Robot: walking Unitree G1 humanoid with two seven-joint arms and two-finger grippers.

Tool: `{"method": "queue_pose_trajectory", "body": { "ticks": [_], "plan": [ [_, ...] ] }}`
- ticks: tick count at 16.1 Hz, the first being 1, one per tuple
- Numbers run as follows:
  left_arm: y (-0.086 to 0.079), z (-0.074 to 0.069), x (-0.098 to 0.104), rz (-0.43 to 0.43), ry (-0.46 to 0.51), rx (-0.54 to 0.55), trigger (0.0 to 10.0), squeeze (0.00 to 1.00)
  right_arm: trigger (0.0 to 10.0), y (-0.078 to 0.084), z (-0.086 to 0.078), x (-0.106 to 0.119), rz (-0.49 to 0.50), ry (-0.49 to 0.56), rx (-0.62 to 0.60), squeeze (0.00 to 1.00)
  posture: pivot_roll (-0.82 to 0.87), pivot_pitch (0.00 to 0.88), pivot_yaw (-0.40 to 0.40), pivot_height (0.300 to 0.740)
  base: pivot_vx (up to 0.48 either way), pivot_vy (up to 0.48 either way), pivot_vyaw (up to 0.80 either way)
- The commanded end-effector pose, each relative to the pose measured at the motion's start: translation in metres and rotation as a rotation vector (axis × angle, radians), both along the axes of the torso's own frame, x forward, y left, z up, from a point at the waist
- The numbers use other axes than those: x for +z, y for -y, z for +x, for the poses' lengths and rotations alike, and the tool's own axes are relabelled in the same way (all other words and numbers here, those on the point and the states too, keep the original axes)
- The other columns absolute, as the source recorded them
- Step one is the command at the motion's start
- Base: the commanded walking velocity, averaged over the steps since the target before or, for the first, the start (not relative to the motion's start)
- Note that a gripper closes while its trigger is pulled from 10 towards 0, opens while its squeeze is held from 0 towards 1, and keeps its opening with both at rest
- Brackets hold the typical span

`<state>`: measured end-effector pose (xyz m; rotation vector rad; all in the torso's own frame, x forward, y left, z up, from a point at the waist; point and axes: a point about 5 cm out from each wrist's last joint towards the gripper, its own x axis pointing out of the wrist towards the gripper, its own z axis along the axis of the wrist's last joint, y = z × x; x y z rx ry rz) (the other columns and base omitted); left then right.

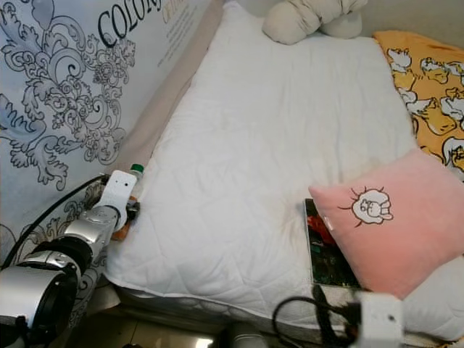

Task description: Clean up the room

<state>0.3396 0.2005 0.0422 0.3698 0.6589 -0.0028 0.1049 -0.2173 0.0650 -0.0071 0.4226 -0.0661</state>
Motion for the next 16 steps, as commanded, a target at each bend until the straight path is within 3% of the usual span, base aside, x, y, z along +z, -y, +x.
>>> {"method": "queue_pose_trajectory", "body": {
  "ticks": [1, 4, 7, 8, 11, 12, 13, 14, 16],
  "plan": [
    [0.0, -0.006, -0.008, -0.021, -0.033, -0.006, 0.0, 0.0, 10.0, 0.004, -0.002, -0.005, -0.014, -0.035, -0.005, 0.0, -0.22, 0.044, -0.087, 0.74, 0.0, 0.0, 0.0],
    [0.009, 0.007, 0.008, -0.126, 0.076, -0.039, 0.0, 0.0, 10.0, -0.001, 0.025, -0.01, 0.002, 0.027, 0.008, 0.0, -0.17, 0.0, -0.053, 0.74, 0.0, 0.0, 0.0],
    [0.037, 0.014, 0.021, -0.38, 0.219, -0.143, 0.0, 0.0, 10.0, -0.009, 0.066, -0.012, 0.028, 0.149, 0.001, 0.0, -0.08, 0.0, -0.024, 0.74, 0.0, 0.0, 0.0],
    [0.049, 0.011, 0.023, -0.472, 0.279, -0.195, 0.0, 0.0, 10.0, -0.012, 0.082, -0.006, 0.029, 0.209, -0.002, 0.0, -0.03, 0.0, -0.019, 0.74, 0.0, 0.0, 0.0],
    [0.059, -0.005, 0.025, -0.538, 0.377, -0.237, 0.0, 0.0, 10.0, -0.012, 0.104, -0.001, 0.036, 0.267, -0.019, 0.0, 0.06, 0.0, -0.043, 0.74, 0.0, 0.0, 0.0],
    [0.06, -0.025, 0.03, -0.546, 0.461, -0.254, 10.0, 0.0, 10.0, -0.01, 0.114, 0.001, 0.025, 0.294, -0.039, 0.0, 0.11, 0.0, -0.068, 0.74, 0.0, 0.0, 0.0],
    [0.056, -0.04, 0.037, -0.582, 0.547, -0.262, 10.0, 0.0, 10.0, -0.012, 0.122, 0.001, 0.01, 0.313, -0.041, 0.0, 0.13, 0.0, -0.085, 0.74, 0.0, 0.0, 0.0],
    [0.048, -0.046, 0.039, -0.619, 0.598, -0.246, 10.0, 0.0, 10.0, -0.018, 0.131, 0.0, 0.0, 0.325, -0.014, 0.0, 0.15, 0.0, -0.096, 0.74, 0.0, 0.0, 0.0],
    [0.042, -0.044, 0.041, -0.68, 0.623, -0.213, 10.0, 0.0, 10.0, -0.028, 0.146, 0.0, 0.004, 0.334, 0.024, 0.0, 0.17, 0.0, -0.109, 0.74, 0.0, -0.48, -0.77]
  ]
}}
